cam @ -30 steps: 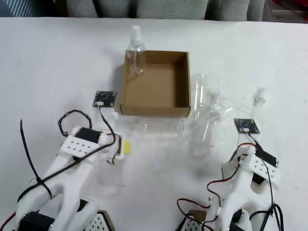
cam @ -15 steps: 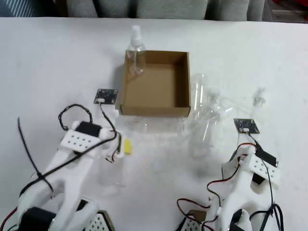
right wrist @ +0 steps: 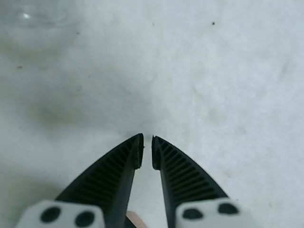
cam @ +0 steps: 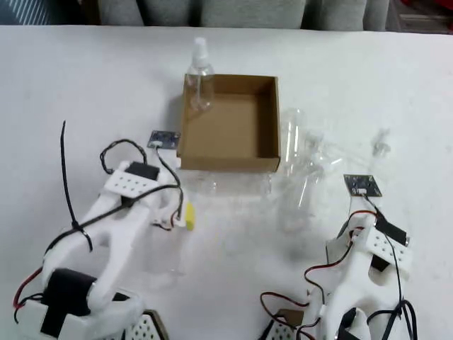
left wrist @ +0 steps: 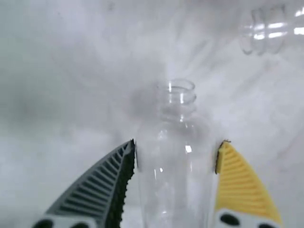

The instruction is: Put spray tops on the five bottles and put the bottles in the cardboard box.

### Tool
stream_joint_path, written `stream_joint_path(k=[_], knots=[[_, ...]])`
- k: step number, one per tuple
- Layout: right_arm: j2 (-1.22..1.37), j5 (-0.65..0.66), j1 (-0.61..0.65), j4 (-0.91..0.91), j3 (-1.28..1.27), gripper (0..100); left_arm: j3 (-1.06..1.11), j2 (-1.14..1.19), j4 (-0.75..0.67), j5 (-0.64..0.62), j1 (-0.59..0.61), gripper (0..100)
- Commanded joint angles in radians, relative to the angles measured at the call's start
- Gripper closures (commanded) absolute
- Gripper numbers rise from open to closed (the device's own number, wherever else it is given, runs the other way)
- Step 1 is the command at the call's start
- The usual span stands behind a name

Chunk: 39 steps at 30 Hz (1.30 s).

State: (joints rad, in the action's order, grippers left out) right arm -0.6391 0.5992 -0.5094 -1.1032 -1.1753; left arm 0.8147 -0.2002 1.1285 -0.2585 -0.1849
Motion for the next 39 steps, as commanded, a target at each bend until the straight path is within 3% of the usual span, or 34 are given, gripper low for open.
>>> stream_joint_path(k=[1, 3, 8, 10, 17, 27, 33, 39], knots=[[0.002, 0.009, 0.007, 0.012, 0.008, 97.8, -0.043, 0.001, 0.002, 0.011, -0.002, 73], [0.002, 0.009, 0.007, 0.012, 0.008, 97.8, -0.04, 0.002, -0.029, 0.011, -0.01, 76], [0.002, 0.009, 0.007, 0.012, 0.008, 97.8, 0.021, 0.002, -0.132, 0.014, -0.042, 99], [0.002, 0.009, 0.007, 0.012, 0.008, 97.8, 0.028, 0.001, -0.137, 0.014, -0.044, 94], [0.002, 0.009, 0.007, 0.012, 0.008, 97.8, 0.023, -0.027, -0.141, 0.014, -0.028, 98], [0.002, 0.0, 0.005, 0.025, 0.009, 97.8, 0.086, -0.314, -0.144, 0.005, 0.147, 98], [-0.01, -0.068, 0.007, 0.012, 0.054, 97.8, 0.106, -0.334, -0.23, 0.005, 0.252, 98], [-0.07, -0.098, 0.018, -0.263, 0.347, 97.8, 0.181, -0.334, -0.358, 0.009, 0.283, 98]])
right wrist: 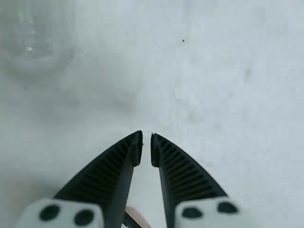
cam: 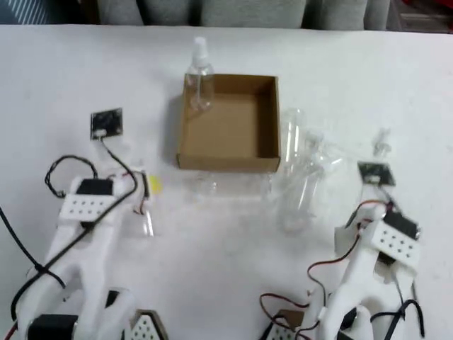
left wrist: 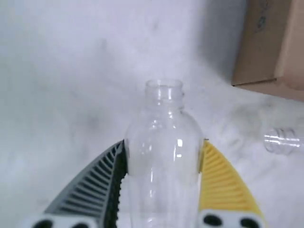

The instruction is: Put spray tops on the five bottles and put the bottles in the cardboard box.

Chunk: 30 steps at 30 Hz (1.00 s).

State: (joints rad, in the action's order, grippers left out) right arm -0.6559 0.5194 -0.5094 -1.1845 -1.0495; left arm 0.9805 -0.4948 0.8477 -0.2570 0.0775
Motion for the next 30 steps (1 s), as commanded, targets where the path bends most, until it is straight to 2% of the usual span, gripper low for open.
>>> stream_joint_path(k=[1, 4, 7, 12, 16, 21, 30], knots=[[-0.056, -0.023, 0.038, -0.226, 0.276, 97.8, 0.018, -0.039, -0.08, 0.009, 0.021, 98], [-0.058, -0.103, 0.133, -0.314, 0.4, 97.8, 0.02, -0.039, -0.083, 0.006, 0.021, 98], [-0.056, -0.229, 0.275, -0.298, 0.433, 97.8, 0.02, -0.039, -0.083, 0.009, 0.021, 98], [0.041, -0.433, 0.493, -0.11, 0.422, 97.8, 0.021, -0.039, -0.083, 0.009, 0.021, 98], [0.206, -0.52, 0.585, 0.07, 0.422, 97.8, 0.037, -0.041, -0.084, 0.011, 0.025, 98], [0.418, -0.529, 0.585, 0.18, 0.428, 97.9, 0.037, -0.041, -0.084, 0.011, 0.025, 98], [0.481, -0.528, 0.361, 0.232, 0.43, 97.8, 0.037, -0.041, -0.084, 0.011, 0.025, 98]])
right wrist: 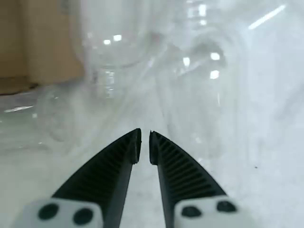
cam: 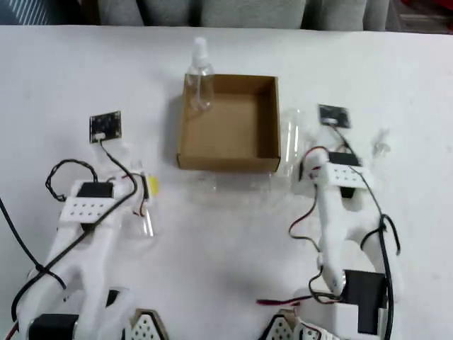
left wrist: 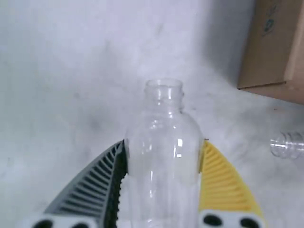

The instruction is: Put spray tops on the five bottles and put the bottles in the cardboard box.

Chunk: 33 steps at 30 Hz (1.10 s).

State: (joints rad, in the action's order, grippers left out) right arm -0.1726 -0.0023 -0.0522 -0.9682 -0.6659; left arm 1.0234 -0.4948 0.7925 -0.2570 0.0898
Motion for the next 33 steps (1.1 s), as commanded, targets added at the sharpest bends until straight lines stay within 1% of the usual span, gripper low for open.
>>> stream_joint_path(k=[1, 8, 13, 18, 24, 26, 30, 33], knots=[[-0.001, -0.006, -0.117, 0.016, 0.046, 97.8, -0.005, -0.041, -0.029, 0.011, 0.012, 98], [0.005, -0.005, -0.214, 0.09, 0.046, 97.8, 0.014, -0.039, -0.057, 0.011, 0.008, 98], [-0.004, -0.006, -0.211, 0.096, 0.052, 97.8, 0.02, -0.041, -0.077, 0.011, 0.012, 98], [0.001, -0.014, -0.208, 0.028, 0.146, 97.8, 0.02, -0.041, -0.077, 0.011, 0.012, 98], [0.005, -0.015, -0.142, -0.165, 0.347, 97.8, 0.02, -0.041, -0.077, 0.011, 0.012, 98], [0.007, -0.015, -0.102, -0.197, 0.394, 97.8, 0.02, -0.041, -0.077, 0.011, 0.012, 98], [0.012, -0.011, 0.005, -0.17, 0.396, 97.8, 0.021, -0.041, -0.077, 0.011, 0.012, 98], [0.062, -0.006, 0.019, -0.127, 0.388, 97.8, 0.021, -0.041, -0.077, 0.011, 0.012, 98]])
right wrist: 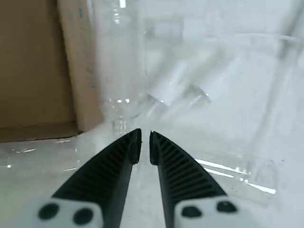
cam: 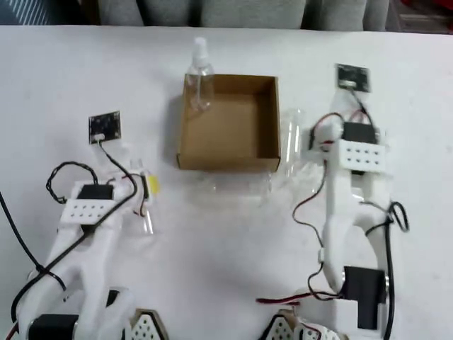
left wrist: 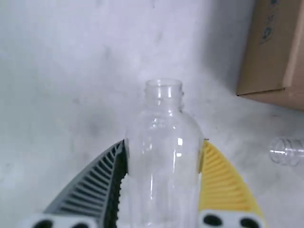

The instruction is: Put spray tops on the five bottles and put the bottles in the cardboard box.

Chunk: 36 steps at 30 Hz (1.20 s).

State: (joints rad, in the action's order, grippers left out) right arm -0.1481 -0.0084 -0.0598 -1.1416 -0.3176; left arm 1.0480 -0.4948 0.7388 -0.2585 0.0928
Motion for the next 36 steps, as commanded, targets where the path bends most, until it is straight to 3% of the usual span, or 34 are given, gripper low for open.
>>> stream_joint_path(k=[1, 10, 15, 28, 34, 36], knots=[[0.062, 0.002, 0.019, 0.061, 0.04, 97.8, -0.003, -0.041, -0.023, 0.012, 0.008, 98], [0.265, -0.012, -0.113, 0.134, 0.118, 97.8, -0.003, -0.041, -0.023, 0.012, 0.007, 98], [0.366, -0.167, -0.107, 0.133, 0.267, 97.7, -0.003, -0.041, -0.023, 0.012, 0.008, 98], [0.647, -0.285, -0.067, -0.165, 0.658, 97.6, -0.003, -0.041, -0.023, 0.012, 0.008, 98], [0.74, -0.285, -0.038, -0.177, 0.733, 97.0, -0.003, -0.041, -0.023, 0.012, 0.008, 98], [0.776, -0.285, -0.036, -0.183, 0.756, 92.6, -0.003, -0.041, -0.023, 0.012, 0.008, 98]])
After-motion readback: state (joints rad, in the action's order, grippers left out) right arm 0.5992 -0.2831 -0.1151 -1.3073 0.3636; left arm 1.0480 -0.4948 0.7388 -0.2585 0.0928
